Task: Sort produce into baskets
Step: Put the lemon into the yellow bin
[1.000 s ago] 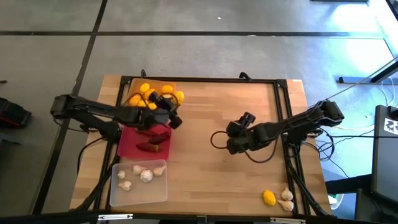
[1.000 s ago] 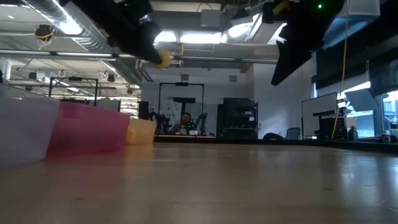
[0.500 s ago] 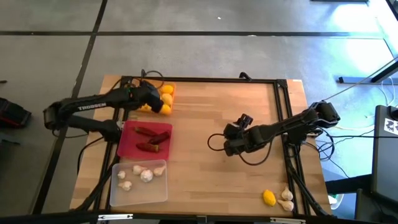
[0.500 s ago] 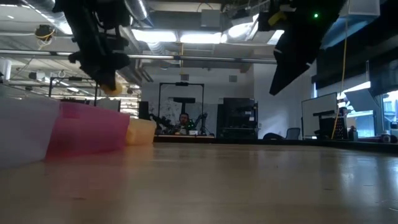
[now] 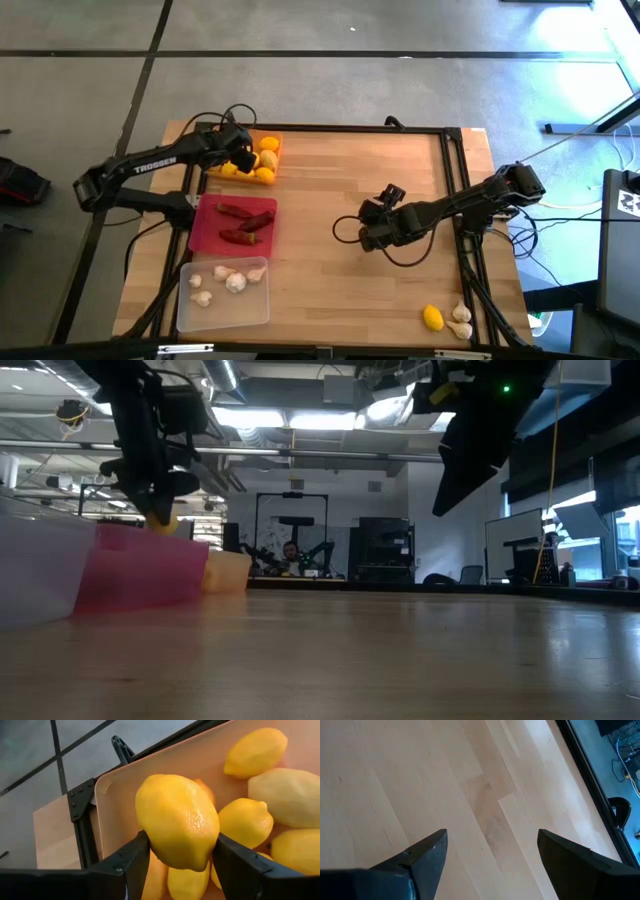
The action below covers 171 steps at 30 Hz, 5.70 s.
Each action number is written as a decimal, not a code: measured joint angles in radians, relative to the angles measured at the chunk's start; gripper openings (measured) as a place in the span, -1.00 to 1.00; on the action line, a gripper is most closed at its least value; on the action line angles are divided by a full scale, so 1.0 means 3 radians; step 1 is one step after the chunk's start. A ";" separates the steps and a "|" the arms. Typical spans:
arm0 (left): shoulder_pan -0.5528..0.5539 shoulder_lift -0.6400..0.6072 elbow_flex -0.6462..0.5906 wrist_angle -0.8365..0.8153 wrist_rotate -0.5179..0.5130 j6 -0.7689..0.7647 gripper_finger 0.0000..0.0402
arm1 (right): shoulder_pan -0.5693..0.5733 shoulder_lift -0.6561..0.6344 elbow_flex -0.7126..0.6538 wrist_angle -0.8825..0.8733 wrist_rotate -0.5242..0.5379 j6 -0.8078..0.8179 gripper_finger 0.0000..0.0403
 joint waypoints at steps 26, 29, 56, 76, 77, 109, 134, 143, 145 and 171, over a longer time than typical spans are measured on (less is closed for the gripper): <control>-0.0579 0.0027 -0.0005 0.0384 0.0251 -0.0046 0.35 | 0.0000 -0.0001 0.0000 0.0235 -0.0002 -0.0010 0.50; -0.0804 0.0027 -0.0005 0.0526 0.0299 -0.0042 0.35 | 0.0029 -0.0014 0.0000 0.0023 -0.0163 -0.0008 0.50; -0.1564 0.0026 -0.0005 0.0755 0.0286 -0.0061 0.35 | 0.1892 -0.0209 0.0002 -0.0378 -0.2785 0.3065 0.50; -0.1561 0.0034 -0.0005 0.0826 0.0279 0.0053 0.35 | 0.1946 0.0389 0.0001 -0.0017 -0.3563 0.3744 0.50; -0.1561 0.0034 -0.0005 0.0826 0.0279 0.0049 0.35 | 0.1946 0.0431 0.0001 -0.0025 -0.3594 0.3703 0.50; -0.1672 0.0036 -0.0005 0.1205 0.0284 0.0216 0.35 | 0.1592 0.0246 -0.0580 0.0119 -0.2654 0.2603 0.04; -0.2071 0.0035 -0.0273 0.3216 0.1143 0.0382 0.40 | 0.0754 -0.0815 -0.0573 0.1431 0.0839 -0.1283 0.07; -0.2120 0.0220 -0.0275 0.3523 0.1211 0.0090 0.78 | 0.0573 -0.0770 -0.0571 0.2558 0.0662 -0.2526 0.07; -0.2155 0.0362 -0.0274 0.3818 0.1324 0.0111 0.81 | 0.0500 -0.0724 -0.0572 0.2754 0.0520 -0.2739 0.07; -0.2275 0.1403 0.0107 0.5256 0.2026 0.0102 0.83 | 0.0303 -0.0487 -0.0572 0.3910 -0.0122 -0.3796 0.07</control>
